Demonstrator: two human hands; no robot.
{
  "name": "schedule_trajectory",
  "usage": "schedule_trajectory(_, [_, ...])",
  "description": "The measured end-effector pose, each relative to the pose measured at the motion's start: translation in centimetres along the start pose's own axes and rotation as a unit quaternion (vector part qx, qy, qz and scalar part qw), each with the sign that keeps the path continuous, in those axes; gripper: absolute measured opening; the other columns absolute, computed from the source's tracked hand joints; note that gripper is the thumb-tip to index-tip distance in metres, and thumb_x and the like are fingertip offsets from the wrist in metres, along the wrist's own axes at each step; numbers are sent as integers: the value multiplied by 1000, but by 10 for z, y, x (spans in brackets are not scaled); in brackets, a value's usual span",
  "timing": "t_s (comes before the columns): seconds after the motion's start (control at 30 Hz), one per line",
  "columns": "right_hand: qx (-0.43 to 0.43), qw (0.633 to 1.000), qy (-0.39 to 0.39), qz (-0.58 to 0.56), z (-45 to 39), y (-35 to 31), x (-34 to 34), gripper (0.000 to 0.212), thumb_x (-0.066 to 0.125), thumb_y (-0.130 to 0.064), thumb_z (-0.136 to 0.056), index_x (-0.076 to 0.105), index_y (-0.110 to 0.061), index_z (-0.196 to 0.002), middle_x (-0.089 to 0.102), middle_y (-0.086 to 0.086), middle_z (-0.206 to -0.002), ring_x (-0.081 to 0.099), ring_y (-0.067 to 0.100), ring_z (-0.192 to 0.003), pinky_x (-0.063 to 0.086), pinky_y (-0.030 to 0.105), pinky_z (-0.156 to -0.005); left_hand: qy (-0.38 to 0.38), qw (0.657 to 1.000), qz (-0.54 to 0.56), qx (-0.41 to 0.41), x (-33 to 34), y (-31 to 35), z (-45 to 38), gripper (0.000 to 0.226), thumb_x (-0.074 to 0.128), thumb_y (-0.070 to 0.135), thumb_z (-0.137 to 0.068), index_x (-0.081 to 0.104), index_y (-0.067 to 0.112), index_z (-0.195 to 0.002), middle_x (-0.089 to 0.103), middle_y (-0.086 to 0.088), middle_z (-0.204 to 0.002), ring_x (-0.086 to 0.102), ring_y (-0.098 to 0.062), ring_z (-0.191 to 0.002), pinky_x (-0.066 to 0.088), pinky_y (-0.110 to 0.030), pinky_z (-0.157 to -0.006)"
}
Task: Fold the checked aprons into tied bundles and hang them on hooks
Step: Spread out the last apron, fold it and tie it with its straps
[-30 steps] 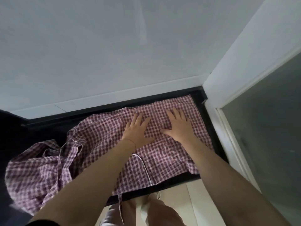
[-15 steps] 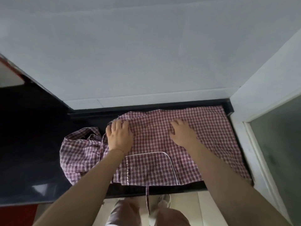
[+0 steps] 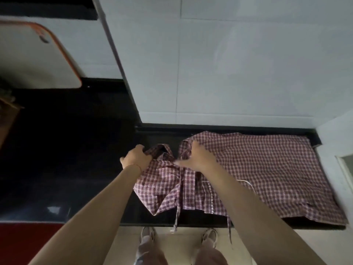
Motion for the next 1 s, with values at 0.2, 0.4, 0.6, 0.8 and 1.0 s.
schedule_trajectory(0.2, [115, 981, 151, 39, 7, 0, 3, 38, 54, -12, -98, 42, -11, -134, 64, 10, -109, 63, 29, -97, 47, 39, -81, -43, 994, 90, 53, -24, -34, -8, 10, 66, 21, -88, 74, 25, -93, 69, 3, -103, 63, -14, -88, 57, -34, -84])
schedule_trajectory(0.4, [116, 944, 274, 144, 20, -10, 4, 43, 67, -16, -89, 48, -9, -127, 54, 15, -125, 51, 30, -116, 44, 43, -94, 4, 992, -100, 72, -45, -62, -2, 18, 60, 24, -89, 69, 24, -104, 64, 2, -103, 63, -20, -91, 54, -38, -84])
schedule_trajectory(0.6, [-118, 972, 203, 31, 30, -69, 32, 6, 63, -15, -92, 62, -15, -85, 59, -2, -91, 58, 17, -89, 54, 37, -84, -45, 971, -120, 203, -27, -53, 3, 27, 49, 48, -93, 72, 34, -97, 68, 6, -105, 59, -19, -105, 38, -39, -107])
schedule_trajectory(0.8, [-98, 974, -59, 197, 35, -70, 62, 21, 62, -20, -95, 60, -16, -115, 59, 2, -110, 58, 22, -109, 42, 44, -106, -65, 953, -240, 172, -32, -54, 3, 28, 46, 45, -97, 64, 25, -89, 65, 6, -77, 60, -14, -77, 38, -40, -104])
schedule_trajectory(1.0, [25, 949, -2, 315, 29, -36, 48, 12, 52, -19, -99, 64, -20, -100, 56, -5, -80, 59, 20, -98, 24, 44, -115, -59, 980, -188, 8, -56, -69, -6, 35, 48, 35, -100, 69, 7, -101, 61, -2, -78, 61, -19, -71, 45, -29, -58])
Point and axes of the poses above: each hand's wrist, its own z-axis away from the middle knuckle, its own x-axis out of the palm, y = z × x, the point moved 2 cm from there along -z, towards the middle knuckle
